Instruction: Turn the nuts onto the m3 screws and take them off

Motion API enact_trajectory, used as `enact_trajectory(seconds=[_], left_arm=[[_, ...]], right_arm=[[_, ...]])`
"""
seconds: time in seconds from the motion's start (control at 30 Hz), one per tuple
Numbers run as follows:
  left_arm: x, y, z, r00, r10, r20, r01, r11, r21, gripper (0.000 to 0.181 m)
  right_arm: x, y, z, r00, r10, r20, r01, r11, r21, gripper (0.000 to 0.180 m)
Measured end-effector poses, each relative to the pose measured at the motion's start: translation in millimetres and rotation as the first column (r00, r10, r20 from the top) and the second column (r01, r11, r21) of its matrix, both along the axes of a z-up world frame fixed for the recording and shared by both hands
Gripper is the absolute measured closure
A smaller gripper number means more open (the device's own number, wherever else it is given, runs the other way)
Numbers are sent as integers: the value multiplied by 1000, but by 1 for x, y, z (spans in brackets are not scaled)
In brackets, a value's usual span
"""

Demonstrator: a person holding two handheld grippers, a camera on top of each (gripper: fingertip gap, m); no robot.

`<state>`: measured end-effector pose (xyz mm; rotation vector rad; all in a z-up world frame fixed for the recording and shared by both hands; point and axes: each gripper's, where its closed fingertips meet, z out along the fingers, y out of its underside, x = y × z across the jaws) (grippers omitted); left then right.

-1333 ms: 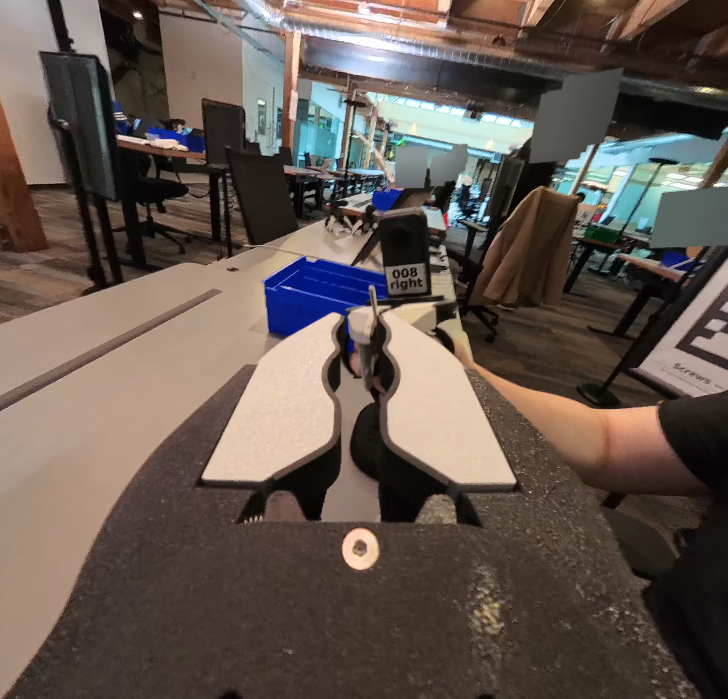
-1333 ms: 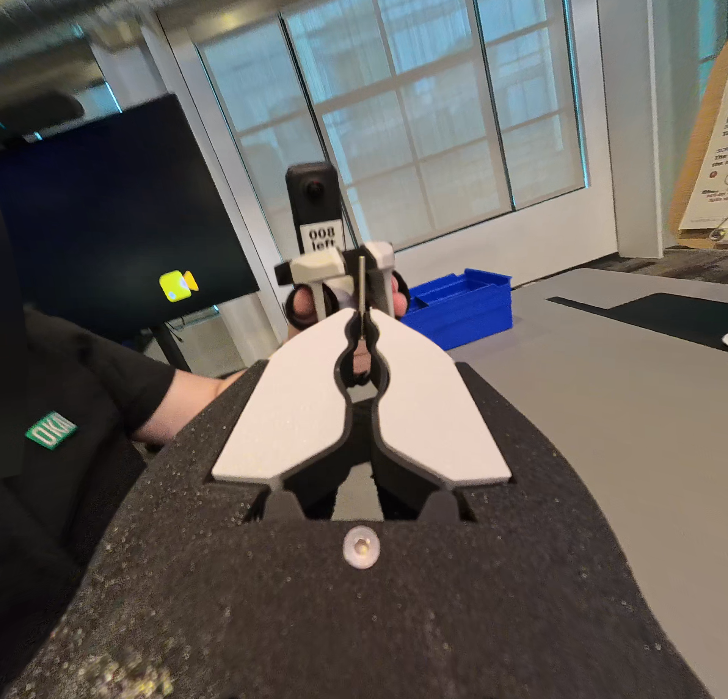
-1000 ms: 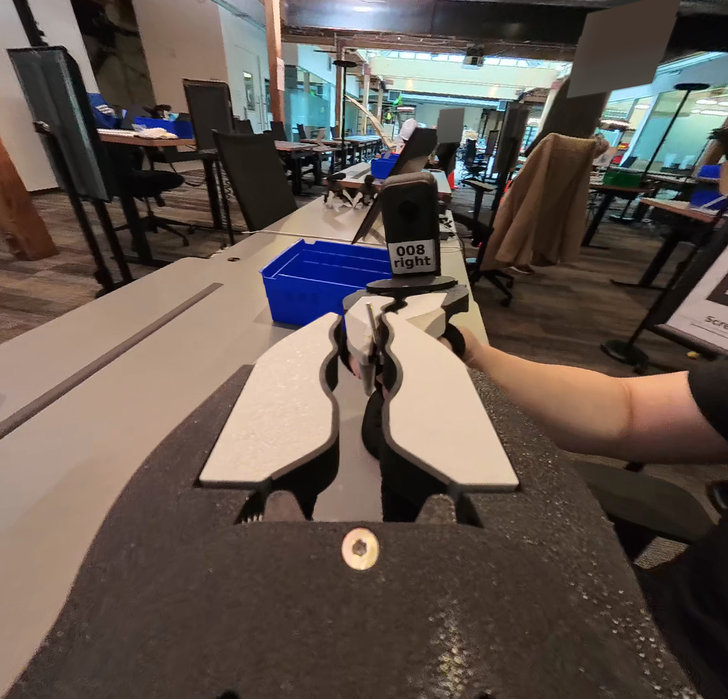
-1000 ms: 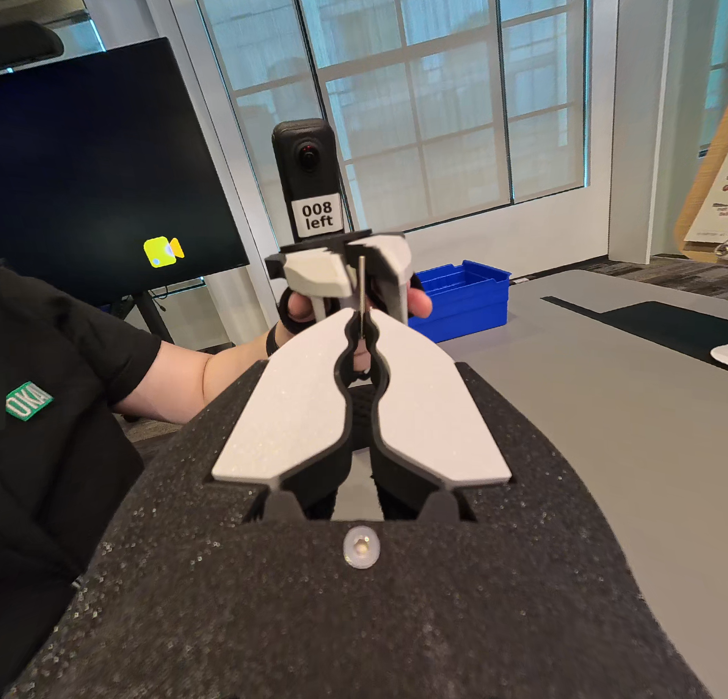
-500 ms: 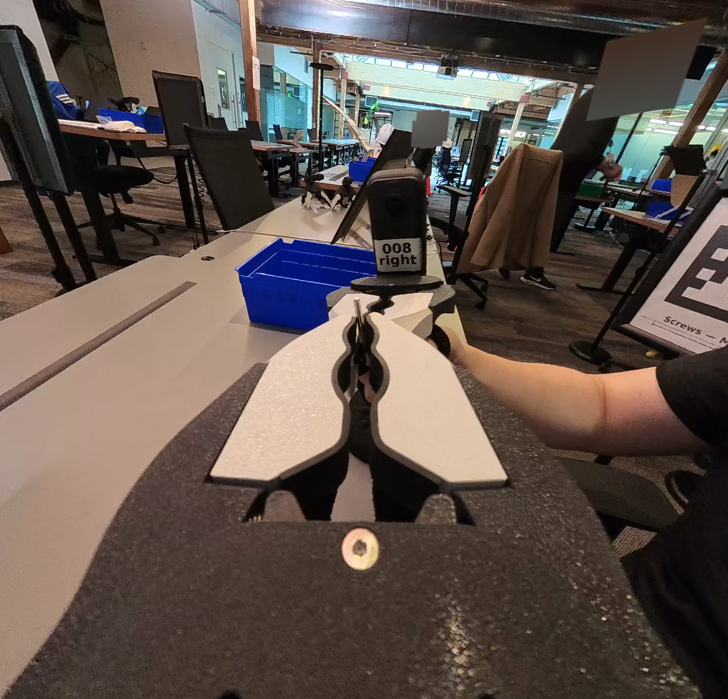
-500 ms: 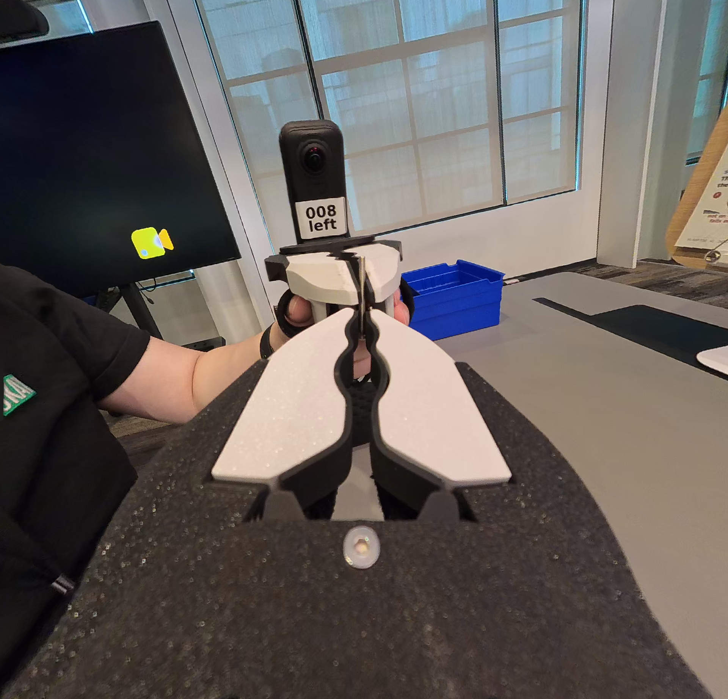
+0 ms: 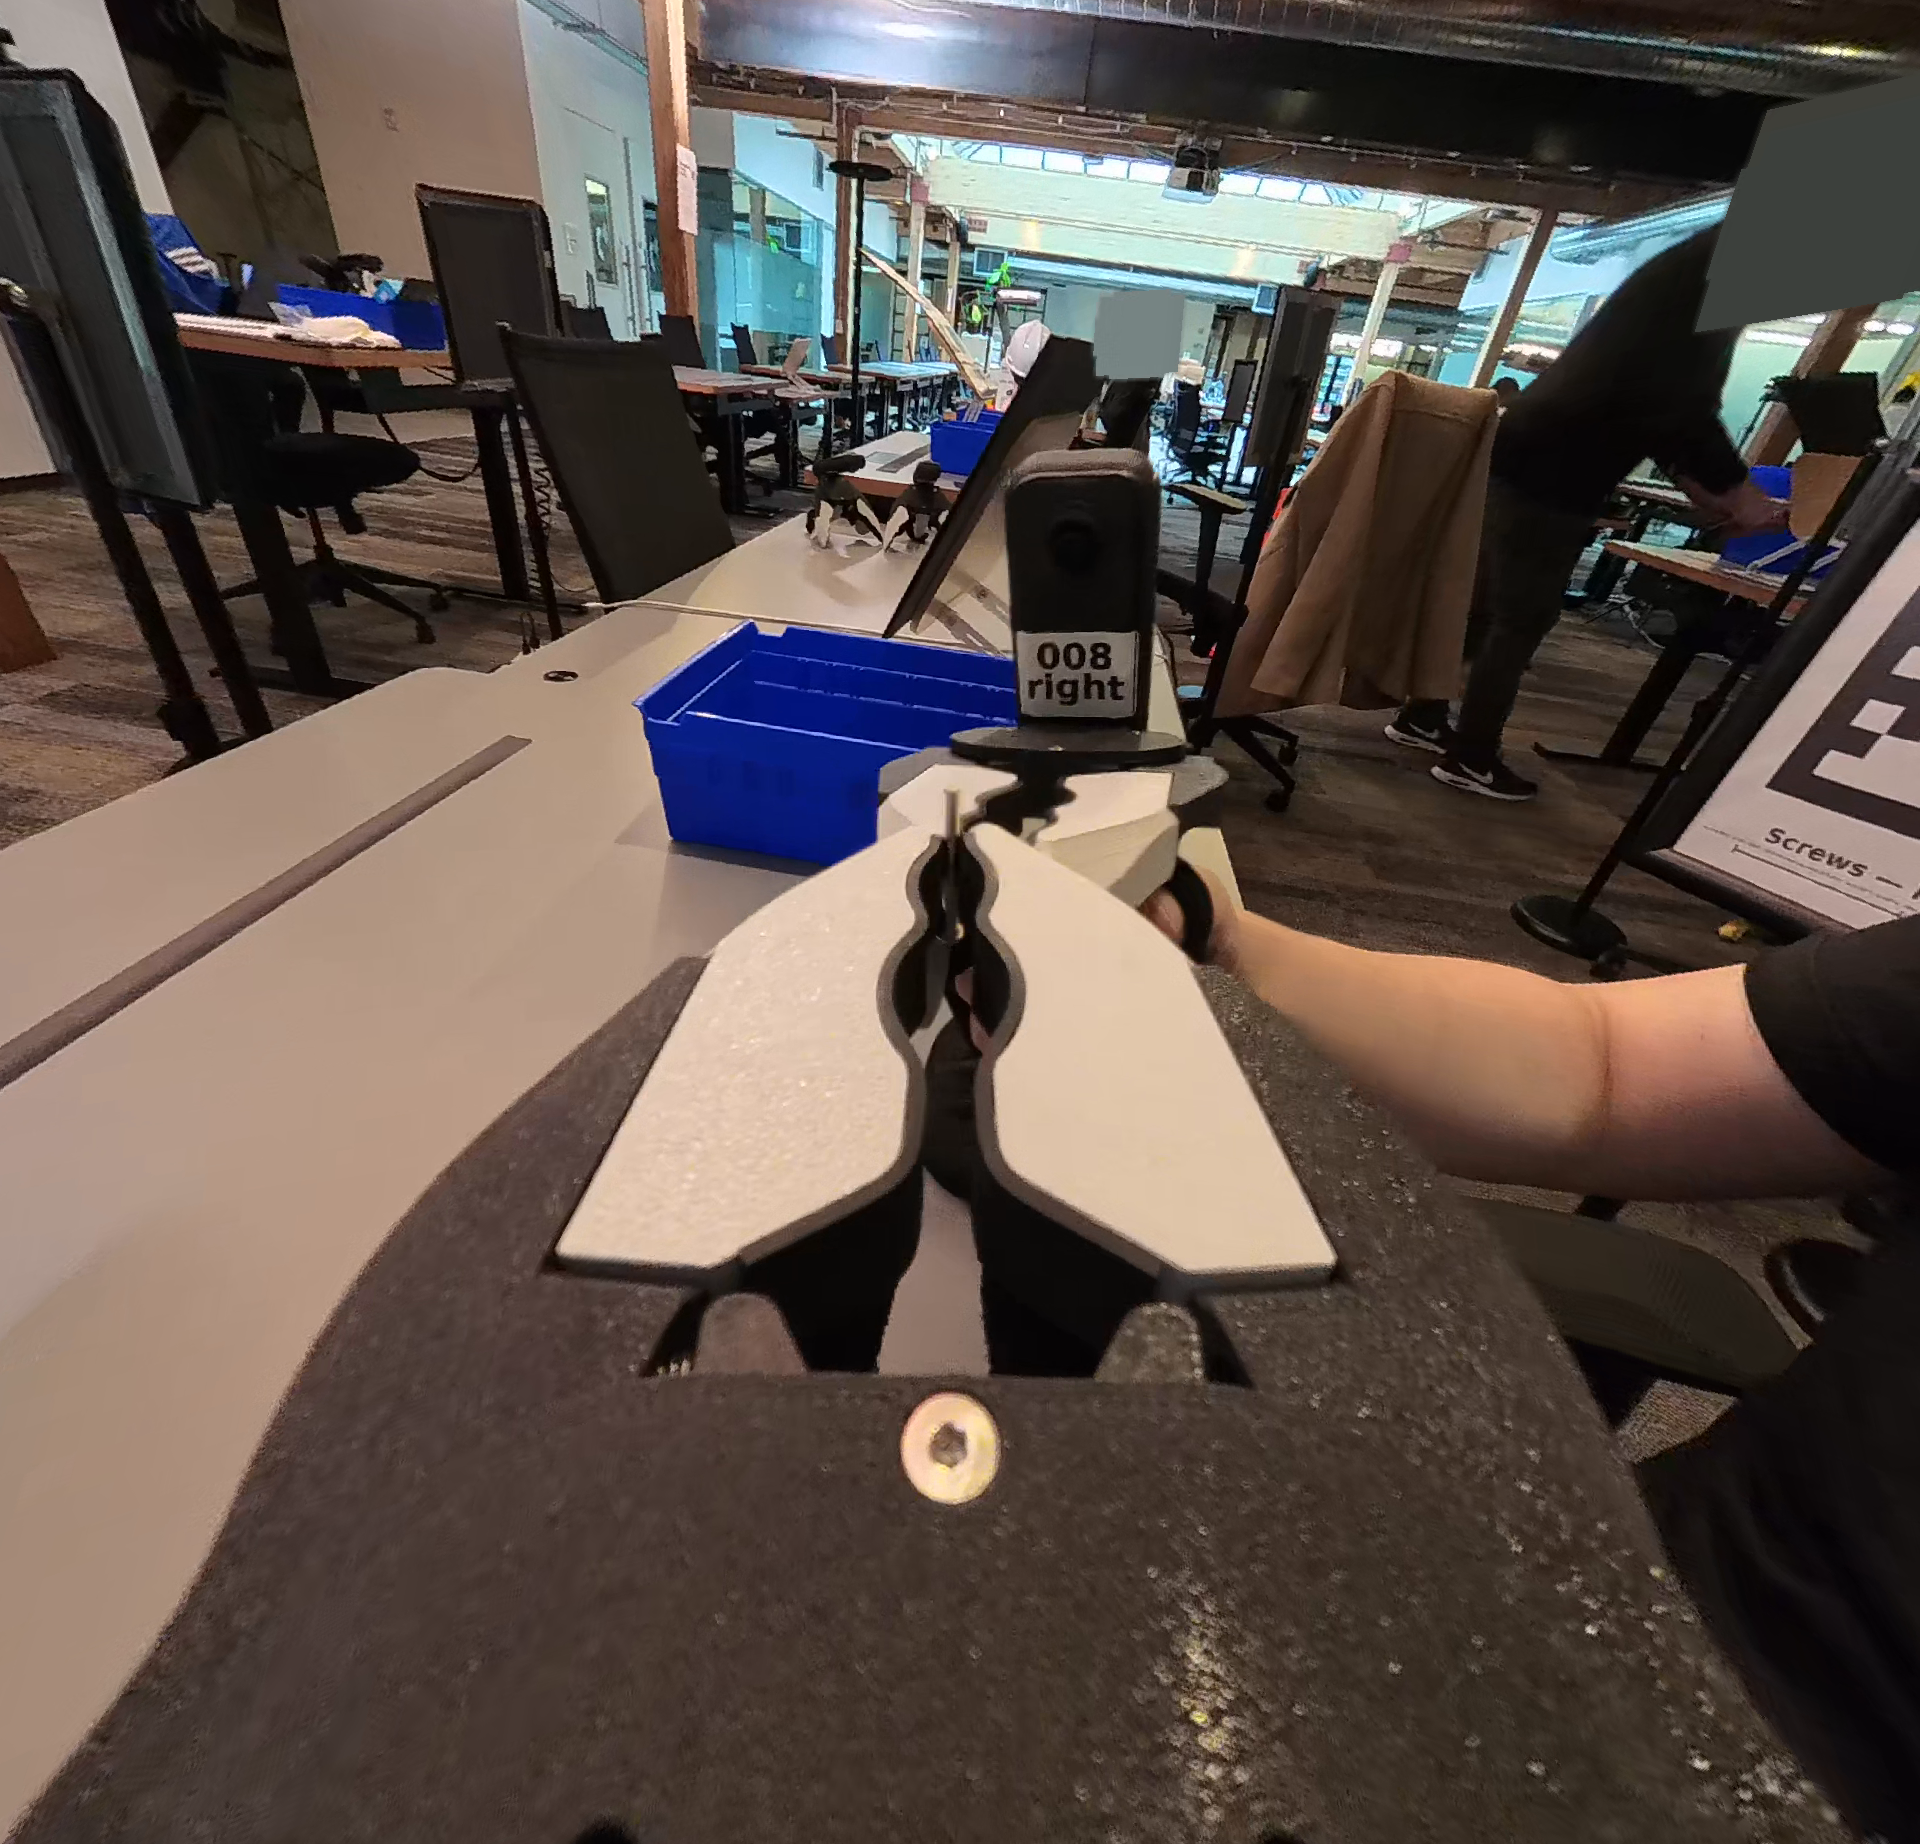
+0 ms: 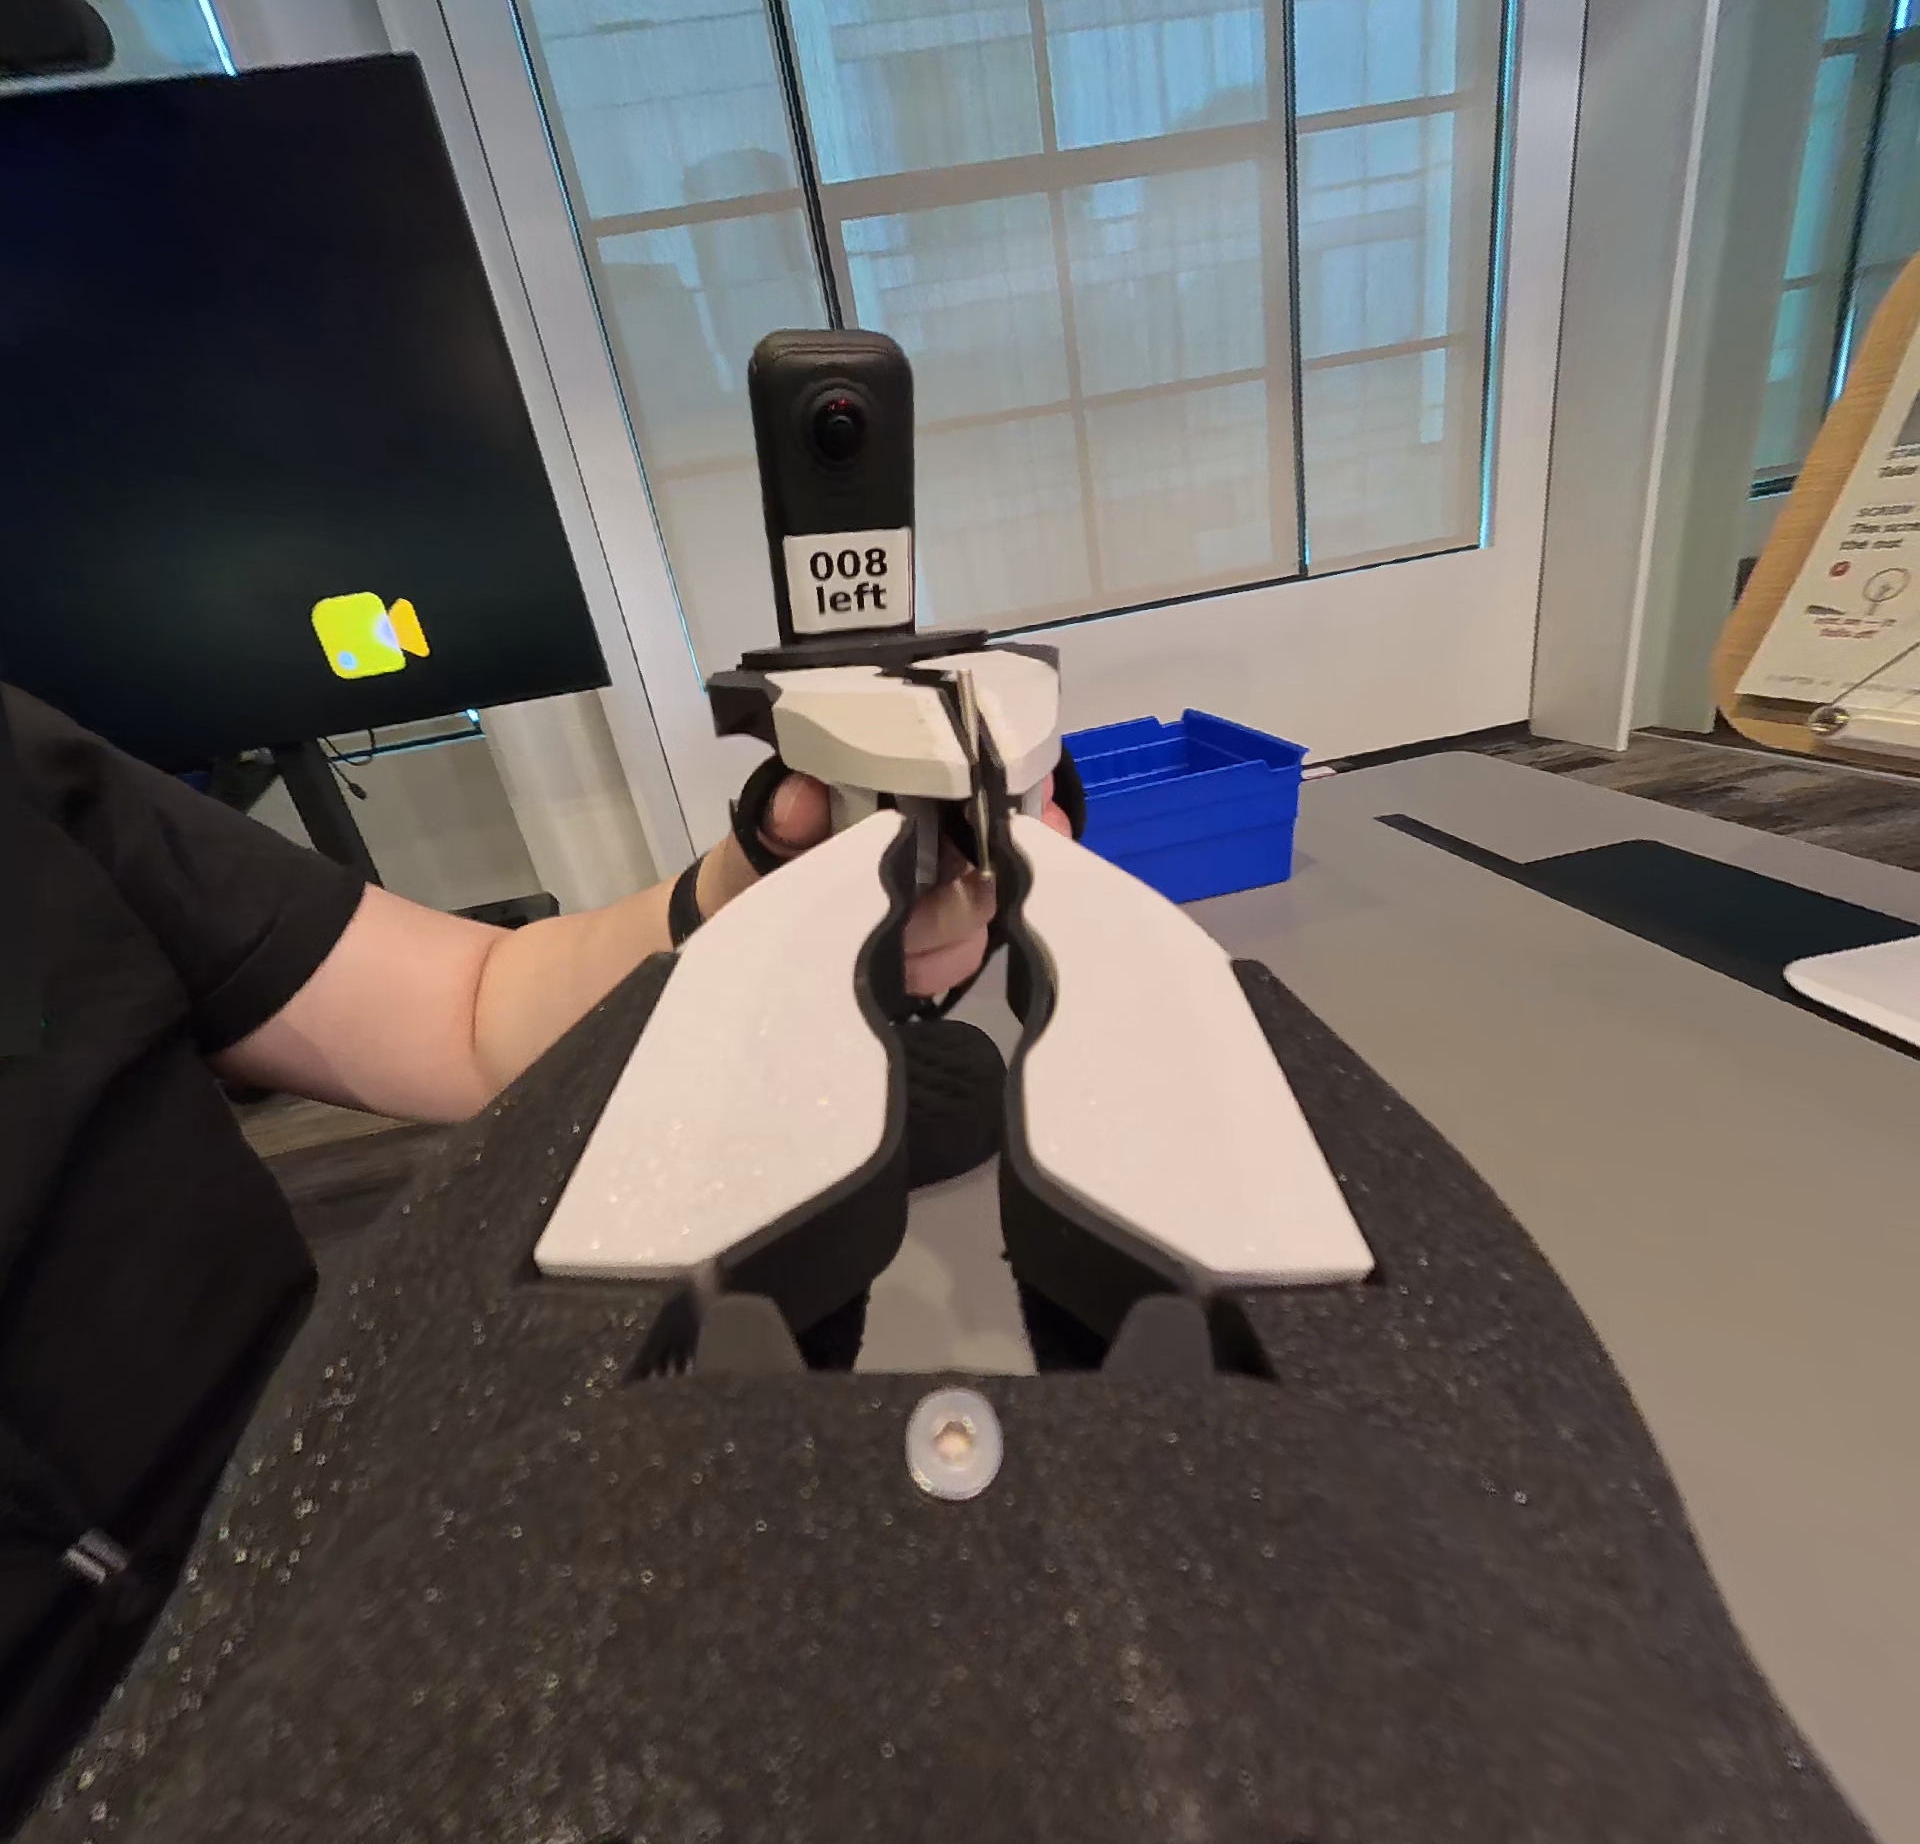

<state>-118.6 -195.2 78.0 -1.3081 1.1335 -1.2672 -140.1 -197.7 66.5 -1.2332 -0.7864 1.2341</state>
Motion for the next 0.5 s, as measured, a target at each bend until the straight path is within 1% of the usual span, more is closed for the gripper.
enact_trajectory(seconds=[0.1,0.23,0.3,0.43,0.5], left_arm=[[-5,3,-3,1000,10,-22,-10,1000,-1,179],[-9,1,-9,999,-10,-48,10,1000,-9,179],[-7,-3,-16,995,-29,-90,29,1000,-5,179],[-3,-10,-25,987,-47,-151,52,998,25,179],[-1,-13,-27,985,-55,-163,61,998,31,179]], right_arm=[[11,0,-2,999,-24,23,24,999,25,167],[26,1,10,997,-75,23,73,995,75,171],[22,-1,12,994,-72,83,63,992,107,171],[8,-1,5,968,-84,238,48,987,153,170],[3,-3,3,962,-64,267,24,988,153,170]])
